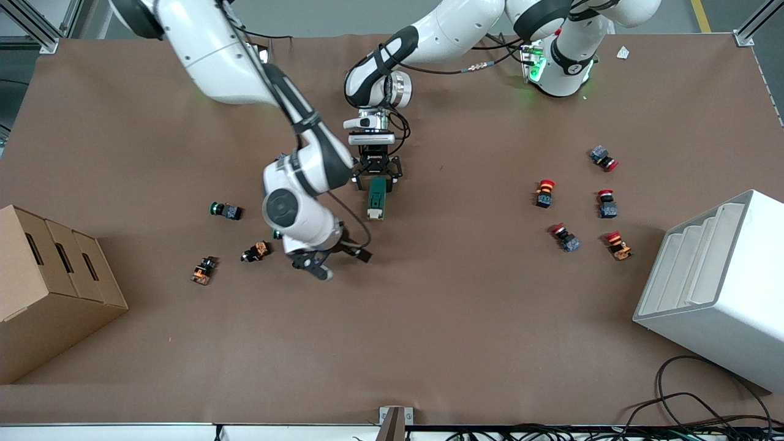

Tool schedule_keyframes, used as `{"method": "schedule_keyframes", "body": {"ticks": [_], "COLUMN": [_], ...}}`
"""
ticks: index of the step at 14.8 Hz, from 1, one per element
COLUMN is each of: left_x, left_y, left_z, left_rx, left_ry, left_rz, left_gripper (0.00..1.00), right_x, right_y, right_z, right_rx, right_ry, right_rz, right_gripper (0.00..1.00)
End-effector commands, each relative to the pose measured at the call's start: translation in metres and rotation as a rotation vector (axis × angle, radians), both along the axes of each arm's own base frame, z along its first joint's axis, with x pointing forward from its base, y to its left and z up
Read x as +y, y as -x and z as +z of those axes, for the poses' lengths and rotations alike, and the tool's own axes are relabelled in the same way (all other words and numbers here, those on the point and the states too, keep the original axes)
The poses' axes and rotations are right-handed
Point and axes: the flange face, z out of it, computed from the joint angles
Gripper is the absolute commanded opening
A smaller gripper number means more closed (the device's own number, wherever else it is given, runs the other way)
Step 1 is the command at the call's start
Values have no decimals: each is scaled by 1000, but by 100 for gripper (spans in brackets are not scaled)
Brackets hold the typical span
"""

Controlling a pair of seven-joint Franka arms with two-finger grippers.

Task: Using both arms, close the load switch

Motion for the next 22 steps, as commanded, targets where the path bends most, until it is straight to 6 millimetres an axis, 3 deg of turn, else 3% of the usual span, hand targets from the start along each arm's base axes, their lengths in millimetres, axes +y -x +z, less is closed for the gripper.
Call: {"method": "schedule_keyframes", "body": {"ticks": [1,3,5,7,9,10,11,13,15,18,20,22], "left_x": [-5,-5,-18,-34,-55,-64,-61,-45,-16,24,49,90], "left_y": [-10,-18,-19,-32,-57,-75,-96,-126,-155,-187,-208,-238], "left_z": [-3,11,36,75,129,168,198,260,320,364,388,420], "left_rx": [18,51,139,224,351,427,494,594,648,723,797,856], "left_ry": [-50,-99,-149,-176,-133,-111,-96,-69,-52,-148,-121,-48], "left_rz": [-25,0,45,90,148,156,171,166,163,120,99,126], "left_gripper": [99,99,99,99,99,99,99,99,99,99,100,100], "right_x": [-68,-124,-174,-220,-268,-291,-314,-349,-382,-404,-406,-405], "right_y": [-15,-26,-29,-27,-22,-18,-13,-2,6,11,9,8], "right_z": [48,77,107,142,175,192,211,241,268,296,308,317], "right_rx": [36,41,44,49,53,50,44,36,20,38,19,5], "right_ry": [-14,29,105,134,137,138,138,146,157,146,155,161], "right_rz": [124,255,369,478,548,576,593,584,587,579,566,567], "right_gripper": [100,100,100,100,100,100,100,100,100,100,100,100]}}
